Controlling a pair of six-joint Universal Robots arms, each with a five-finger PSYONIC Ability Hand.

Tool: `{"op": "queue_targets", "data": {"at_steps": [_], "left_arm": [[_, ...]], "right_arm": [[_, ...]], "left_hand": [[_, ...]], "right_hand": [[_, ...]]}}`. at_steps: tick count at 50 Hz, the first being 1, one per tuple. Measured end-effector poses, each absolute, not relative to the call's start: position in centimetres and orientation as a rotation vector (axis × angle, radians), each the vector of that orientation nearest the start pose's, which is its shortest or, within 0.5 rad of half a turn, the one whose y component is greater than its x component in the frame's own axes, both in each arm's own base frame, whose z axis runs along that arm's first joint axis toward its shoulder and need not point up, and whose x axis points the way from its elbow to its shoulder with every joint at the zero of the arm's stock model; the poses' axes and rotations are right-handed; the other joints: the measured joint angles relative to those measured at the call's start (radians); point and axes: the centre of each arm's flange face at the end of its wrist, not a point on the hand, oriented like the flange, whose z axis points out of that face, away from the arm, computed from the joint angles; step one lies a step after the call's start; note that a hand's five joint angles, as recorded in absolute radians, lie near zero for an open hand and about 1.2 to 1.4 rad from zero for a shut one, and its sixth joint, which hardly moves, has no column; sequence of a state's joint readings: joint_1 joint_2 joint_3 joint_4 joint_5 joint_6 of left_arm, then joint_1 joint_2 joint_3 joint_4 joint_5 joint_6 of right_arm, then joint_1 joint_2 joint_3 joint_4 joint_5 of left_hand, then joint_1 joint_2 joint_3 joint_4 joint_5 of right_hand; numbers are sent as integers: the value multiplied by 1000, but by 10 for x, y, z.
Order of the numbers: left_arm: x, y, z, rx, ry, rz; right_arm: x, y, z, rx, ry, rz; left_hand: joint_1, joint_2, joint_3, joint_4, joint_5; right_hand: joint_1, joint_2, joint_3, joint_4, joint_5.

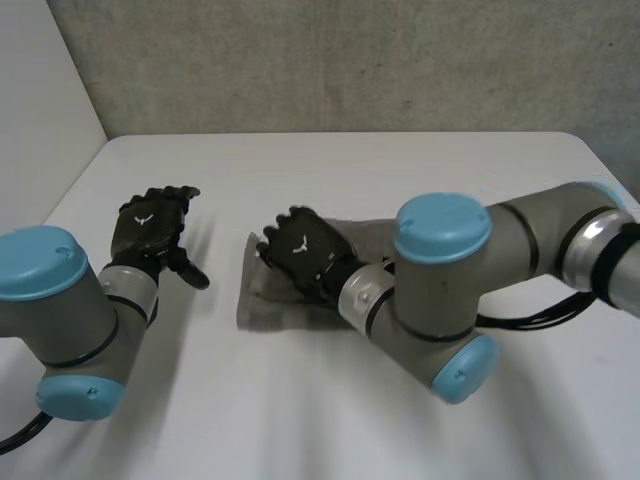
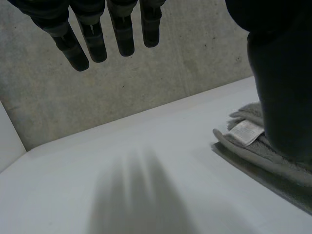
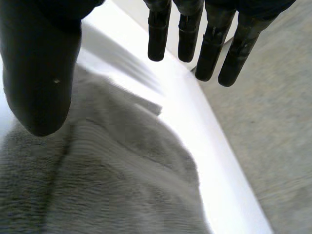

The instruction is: Fold the towel.

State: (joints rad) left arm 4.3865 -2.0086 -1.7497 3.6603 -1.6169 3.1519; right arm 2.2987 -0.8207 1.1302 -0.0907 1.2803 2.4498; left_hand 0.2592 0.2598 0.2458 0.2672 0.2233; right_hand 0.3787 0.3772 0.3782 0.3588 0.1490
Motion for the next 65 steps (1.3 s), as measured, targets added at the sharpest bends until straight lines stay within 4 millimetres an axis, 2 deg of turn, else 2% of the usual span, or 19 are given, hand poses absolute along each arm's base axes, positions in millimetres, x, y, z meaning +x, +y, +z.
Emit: {"op": "queue_targets", "data": {"at_steps": [3, 7, 10, 13, 16, 20, 22, 26, 32, 37, 42, 48, 57, 65], "left_arm": [[-236, -301, 155, 365, 2439, -2222], [-237, -301, 155, 370, 2438, -2228], [-240, -300, 156, 382, 2436, -2240], [-244, -298, 158, 399, 2436, -2252], [-252, -294, 161, 437, 2436, -2273], [-267, -289, 164, 519, 2435, -2302], [-277, -285, 162, 603, 2436, -2305], [-295, -280, 154, 801, 2424, -2254], [-314, -278, 130, 1090, 2395, -2061], [-322, -279, 115, 1204, 2392, -1944], [-325, -283, 110, 1219, 2392, -1922], [-327, -285, 110, 1184, 2384, -1930], [-328, -271, 113, 1152, 2376, -1901], [-327, -252, 117, 1188, 2376, -1889]], "right_arm": [[402, -221, 159, -1627, 1600, -1770], [383, -233, 168, -1529, 1698, -1769], [350, -251, 176, -1402, 1829, -1765], [327, -261, 176, -1330, 1915, -1753], [298, -268, 168, -1259, 2025, -1718], [274, -271, 154, -1214, 2109, -1679], [264, -271, 146, -1196, 2143, -1662], [256, -269, 136, -1178, 2170, -1650], [253, -265, 128, -1157, 2179, -1654], [252, -263, 124, -1132, 2182, -1660], [252, -263, 122, -1114, 2184, -1667], [252, -267, 122, -1104, 2170, -1703], [252, -269, 122, -1102, 2154, -1731], [252, -269, 121, -1102, 2156, -1730]], "left_hand": [[0, 0, 0, 0, 0], [0, 0, 0, 0, 0], [0, 0, 0, 0, 1], [0, 0, 0, 0, 2], [0, 0, 2, 0, 15], [12, 18, 26, 7, 52], [86, 89, 99, 73, 126], [218, 214, 229, 211, 256], [222, 216, 234, 214, 261], [226, 220, 240, 218, 268], [316, 309, 331, 310, 356], [691, 694, 704, 689, 697], [752, 776, 789, 763, 798], [767, 782, 795, 767, 811]], "right_hand": [[-60, -45, -50, -51, -55], [-80, -45, -64, -59, -61], [-85, -45, -72, -60, -61], [-85, -45, -72, -60, -61], [-85, -45, -72, -60, -61], [-85, -45, -72, -60, -61], [-85, -45, -72, -60, -61], [-85, -45, -72, -60, -61], [-80, -45, -70, -58, -41], [-35, -43, -40, -23, 35], [30, 15, 24, 52, 104], [173, 169, 167, 184, 229], [227, 214, 219, 241, 284], [372, 378, 374, 391, 426]]}}
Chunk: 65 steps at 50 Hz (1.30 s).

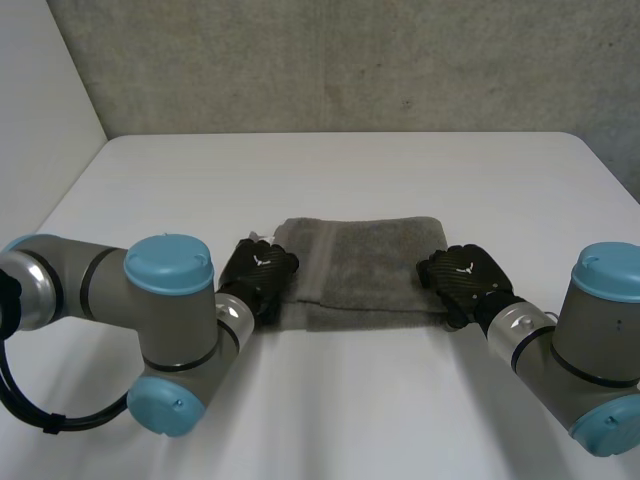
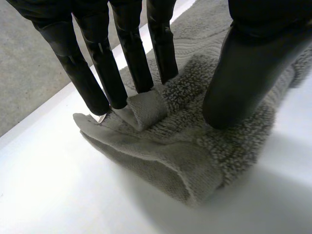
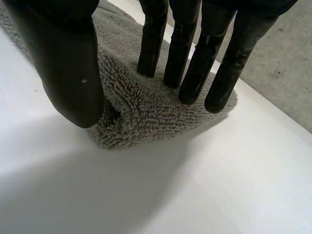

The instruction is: Fold the towel.

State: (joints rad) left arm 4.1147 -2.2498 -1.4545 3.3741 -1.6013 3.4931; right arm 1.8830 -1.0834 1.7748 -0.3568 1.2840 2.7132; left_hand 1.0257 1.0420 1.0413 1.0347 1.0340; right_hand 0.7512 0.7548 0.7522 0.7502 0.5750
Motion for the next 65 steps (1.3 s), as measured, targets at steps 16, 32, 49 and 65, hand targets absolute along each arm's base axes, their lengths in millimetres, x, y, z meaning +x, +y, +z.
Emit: {"op": "queue_targets", "data": {"at_steps": [16, 32, 49, 65], "left_arm": [[-331, -257, 132, 1186, 2338, -1955], [-349, -280, 125, 1198, 2334, -1954], [-344, -276, 125, 1192, 2350, -1918], [-318, -229, 142, 1193, 2359, -1879]], "right_arm": [[250, -271, 121, -1106, 2162, -1731], [250, -271, 120, -1107, 2166, -1728], [245, -279, 122, -1087, 2183, -1750], [241, -280, 121, -1076, 2199, -1739]], "left_hand": [[-473, -487, -492, -475, -495], [-275, -293, -290, -282, -291], [385, 432, 494, 472, 438], [389, 432, 501, 472, 438]], "right_hand": [[4, 3, 2, 4, 2], [1, -3, -1, 2, 0], [1, -3, -2, 2, 0], [1, -2, -1, 3, 2]]}}
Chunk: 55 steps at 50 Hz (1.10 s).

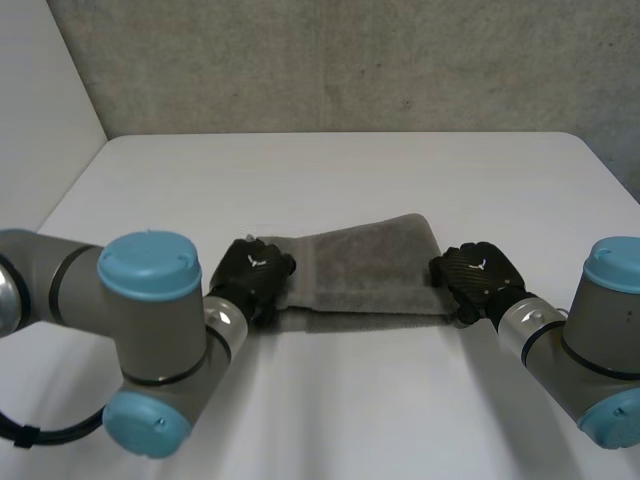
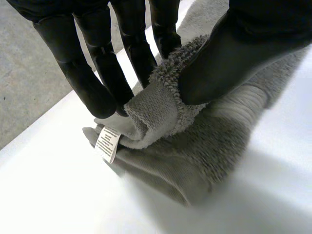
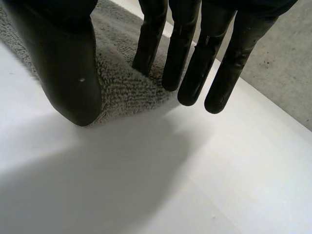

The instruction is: Fold the towel.

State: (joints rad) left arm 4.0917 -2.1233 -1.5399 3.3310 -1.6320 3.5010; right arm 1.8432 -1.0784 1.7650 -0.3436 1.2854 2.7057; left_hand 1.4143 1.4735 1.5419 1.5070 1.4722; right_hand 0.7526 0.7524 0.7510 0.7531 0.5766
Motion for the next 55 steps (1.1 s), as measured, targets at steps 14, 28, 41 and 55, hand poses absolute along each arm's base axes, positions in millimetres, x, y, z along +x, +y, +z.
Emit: {"op": "queue_targets", "data": {"at_steps": [14, 28, 41, 55], "left_arm": [[-312, -225, 127, 1165, 2348, -1893], [-307, -233, 152, 1045, 2330, -1990], [-300, -243, 203, 797, 2360, -2221], [-303, -248, 253, 710, 2251, -2424]], "right_arm": [[242, -278, 119, -1078, 2195, -1733], [241, -278, 121, -1072, 2199, -1727], [200, -281, 157, -1032, 2246, -1740], [225, -276, 228, -1133, 1997, -1797]], "left_hand": [[-1066, -1128, -1206, -1155, -1161], [-1088, -1151, -1221, -1175, -1181], [-1088, -1151, -1221, -1175, -1181], [-1088, -1151, -1220, -1175, -1180]], "right_hand": [[217, 206, 214, 212, 201], [502, 527, 578, 584, 565], [502, 528, 578, 584, 565], [512, 537, 578, 584, 565]]}}
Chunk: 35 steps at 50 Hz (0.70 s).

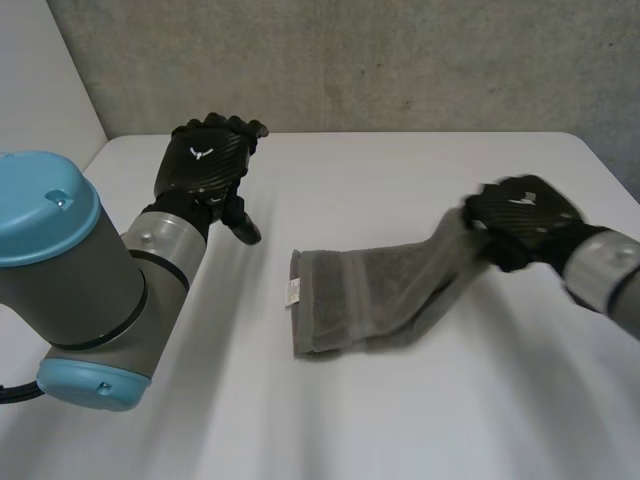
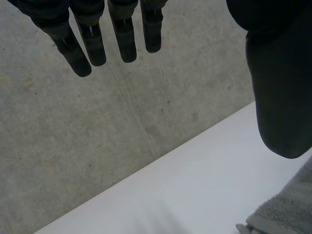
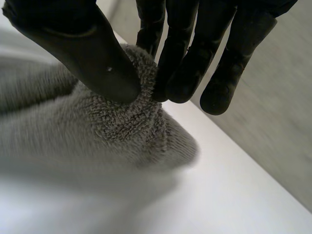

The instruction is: Fold the towel.

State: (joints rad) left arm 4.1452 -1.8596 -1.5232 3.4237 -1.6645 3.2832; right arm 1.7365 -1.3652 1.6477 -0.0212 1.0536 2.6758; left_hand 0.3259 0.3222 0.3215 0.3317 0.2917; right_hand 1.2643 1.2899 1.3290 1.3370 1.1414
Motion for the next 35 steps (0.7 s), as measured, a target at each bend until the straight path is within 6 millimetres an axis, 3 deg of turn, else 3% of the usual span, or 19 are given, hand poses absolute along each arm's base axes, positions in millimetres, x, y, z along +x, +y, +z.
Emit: {"op": "queue_targets", "data": {"at_steps": [5, 10, 14, 15, 16, 22, 29, 35], "left_arm": [[-303, -248, 255, 679, 2267, -2444], [-303, -250, 255, 644, 2291, -2456], [-302, -250, 254, 634, 2301, -2455], [-302, -250, 254, 633, 2305, -2453], [-302, -250, 253, 633, 2309, -2450], [-303, -249, 246, 642, 2332, -2426], [-309, -248, 226, 680, 2399, -2361], [-317, -244, 199, 737, 2479, -2261]], "right_arm": [[282, -249, 228, -1216, 1819, -1693], [344, -203, 208, -1337, 1636, -1537], [364, -184, 194, -1380, 1588, -1474], [367, -181, 190, -1386, 1587, -1460], [369, -179, 187, -1387, 1593, -1452], [359, -189, 189, -1298, 1696, -1479], [324, -219, 213, -1032, 1840, -1545], [309, -234, 210, -892, 1899, -1525]], "left_hand": [[0, 0, 0, 0, 0], [0, 0, 0, 0, 0], [0, 0, 0, 0, 0], [0, 0, 0, 0, 0], [0, 0, 0, 0, 0], [0, 0, 0, 0, 0], [0, 0, 0, 0, 1], [0, 0, 0, 0, 1]], "right_hand": [[11, 6, 0, 0, 0], [15, 11, 0, 0, 0], [-108, -132, -162, -176, -142], [-329, -338, -360, -376, -367], [-500, -529, -551, -546, -543], [-840, -868, -904, -919, -928], [-870, -904, -943, -970, -981], [-873, -904, -943, -970, -981]]}}
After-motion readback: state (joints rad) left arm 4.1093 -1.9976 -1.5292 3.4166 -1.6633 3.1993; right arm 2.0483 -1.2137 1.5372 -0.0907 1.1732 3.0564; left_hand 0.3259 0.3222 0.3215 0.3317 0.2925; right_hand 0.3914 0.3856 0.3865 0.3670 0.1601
